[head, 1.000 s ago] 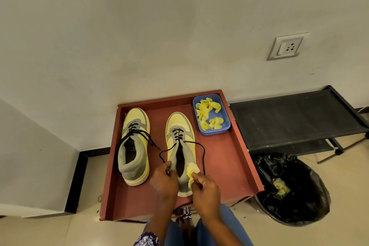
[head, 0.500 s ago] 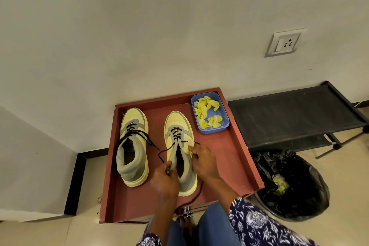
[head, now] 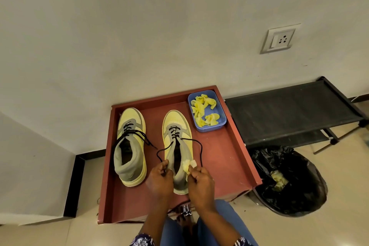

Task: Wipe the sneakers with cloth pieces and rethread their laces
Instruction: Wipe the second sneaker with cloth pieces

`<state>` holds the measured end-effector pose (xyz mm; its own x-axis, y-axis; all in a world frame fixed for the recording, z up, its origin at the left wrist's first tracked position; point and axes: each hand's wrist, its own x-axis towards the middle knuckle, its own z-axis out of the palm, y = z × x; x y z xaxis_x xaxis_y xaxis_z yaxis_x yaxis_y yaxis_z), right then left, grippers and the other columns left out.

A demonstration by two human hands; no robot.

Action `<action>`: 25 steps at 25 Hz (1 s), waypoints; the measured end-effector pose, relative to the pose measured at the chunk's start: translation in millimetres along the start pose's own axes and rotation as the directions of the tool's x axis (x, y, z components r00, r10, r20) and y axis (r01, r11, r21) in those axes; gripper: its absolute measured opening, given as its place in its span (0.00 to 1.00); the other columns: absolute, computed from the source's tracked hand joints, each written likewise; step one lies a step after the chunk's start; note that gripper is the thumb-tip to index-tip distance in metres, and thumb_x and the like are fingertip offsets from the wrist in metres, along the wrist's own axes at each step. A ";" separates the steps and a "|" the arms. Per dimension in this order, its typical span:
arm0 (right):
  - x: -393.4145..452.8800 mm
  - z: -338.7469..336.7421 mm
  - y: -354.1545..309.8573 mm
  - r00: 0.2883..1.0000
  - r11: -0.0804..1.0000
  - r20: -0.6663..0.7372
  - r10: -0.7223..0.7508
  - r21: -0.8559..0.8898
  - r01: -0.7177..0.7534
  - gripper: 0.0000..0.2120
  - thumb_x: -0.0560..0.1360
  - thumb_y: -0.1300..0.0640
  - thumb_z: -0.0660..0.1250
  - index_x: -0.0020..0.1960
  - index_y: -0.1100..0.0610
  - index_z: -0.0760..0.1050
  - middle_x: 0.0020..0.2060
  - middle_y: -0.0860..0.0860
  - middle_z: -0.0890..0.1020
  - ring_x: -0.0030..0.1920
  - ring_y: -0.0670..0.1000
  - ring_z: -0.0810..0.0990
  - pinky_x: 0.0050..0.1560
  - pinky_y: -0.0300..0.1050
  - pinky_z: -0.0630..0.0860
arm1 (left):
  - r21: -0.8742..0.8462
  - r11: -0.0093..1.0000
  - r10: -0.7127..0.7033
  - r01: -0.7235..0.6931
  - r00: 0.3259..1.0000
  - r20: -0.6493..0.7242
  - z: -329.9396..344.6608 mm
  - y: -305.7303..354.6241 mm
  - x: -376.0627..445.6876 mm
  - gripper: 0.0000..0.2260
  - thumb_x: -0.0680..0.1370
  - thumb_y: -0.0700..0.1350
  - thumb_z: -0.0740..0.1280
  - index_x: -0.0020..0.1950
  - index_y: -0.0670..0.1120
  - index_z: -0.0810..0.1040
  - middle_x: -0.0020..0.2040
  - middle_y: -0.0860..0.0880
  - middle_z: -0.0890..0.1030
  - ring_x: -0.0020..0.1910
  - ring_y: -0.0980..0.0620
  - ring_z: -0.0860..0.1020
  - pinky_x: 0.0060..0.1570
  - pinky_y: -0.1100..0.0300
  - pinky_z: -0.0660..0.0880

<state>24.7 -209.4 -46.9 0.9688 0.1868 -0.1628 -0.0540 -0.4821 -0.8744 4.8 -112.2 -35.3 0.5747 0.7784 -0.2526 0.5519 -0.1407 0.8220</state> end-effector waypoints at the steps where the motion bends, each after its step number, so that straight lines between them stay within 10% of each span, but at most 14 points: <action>1: 10.6 -1.0 -1.8 1.000 1.000 0.002 -0.011 -0.028 0.011 0.13 0.77 0.64 0.61 0.61 0.61 0.76 0.47 0.52 0.76 0.46 0.48 0.75 0.41 0.23 0.67 | -0.004 1.000 0.000 0.000 1.000 0.003 0.2 -0.3 0.6 0.14 0.73 0.33 0.66 0.57 0.40 0.79 0.55 0.43 0.82 0.52 0.47 0.80 0.54 0.58 0.72; 5: 55.9 -7.8 -11.6 0.997 0.983 0.069 -0.034 -0.176 0.046 0.15 0.78 0.63 0.60 0.62 0.60 0.75 0.52 0.59 0.79 0.54 0.56 0.76 0.47 0.37 0.65 | 0.006 1.000 0.008 -0.008 1.000 -0.012 0.6 3.3 -0.1 0.14 0.73 0.33 0.65 0.58 0.39 0.79 0.55 0.42 0.81 0.52 0.46 0.80 0.53 0.62 0.70; 19: -5.4 -17.9 6.9 0.988 0.987 0.139 0.072 0.135 -0.091 0.13 0.74 0.68 0.63 0.58 0.62 0.78 0.48 0.48 0.79 0.49 0.46 0.78 0.45 0.21 0.70 | -0.074 0.995 -0.064 0.063 0.998 -0.023 2.1 6.7 -1.8 0.14 0.73 0.33 0.66 0.58 0.39 0.78 0.54 0.42 0.82 0.47 0.50 0.78 0.53 0.59 0.71; 25: 20.0 -41.4 15.7 0.907 0.814 0.054 0.418 0.421 -0.400 0.13 0.74 0.68 0.62 0.55 0.60 0.79 0.48 0.50 0.81 0.47 0.50 0.79 0.54 0.49 0.78 | 0.146 0.964 0.224 -0.222 0.975 0.006 -7.0 13.2 -9.7 0.12 0.75 0.40 0.67 0.58 0.39 0.77 0.55 0.42 0.79 0.55 0.45 0.76 0.52 0.59 0.68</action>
<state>53.3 -248.7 -45.0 0.8428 0.0143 -0.5381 -0.5338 -0.1064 -0.8389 2.2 -117.3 -18.4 0.6875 0.7233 -0.0656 0.4925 -0.3979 0.7740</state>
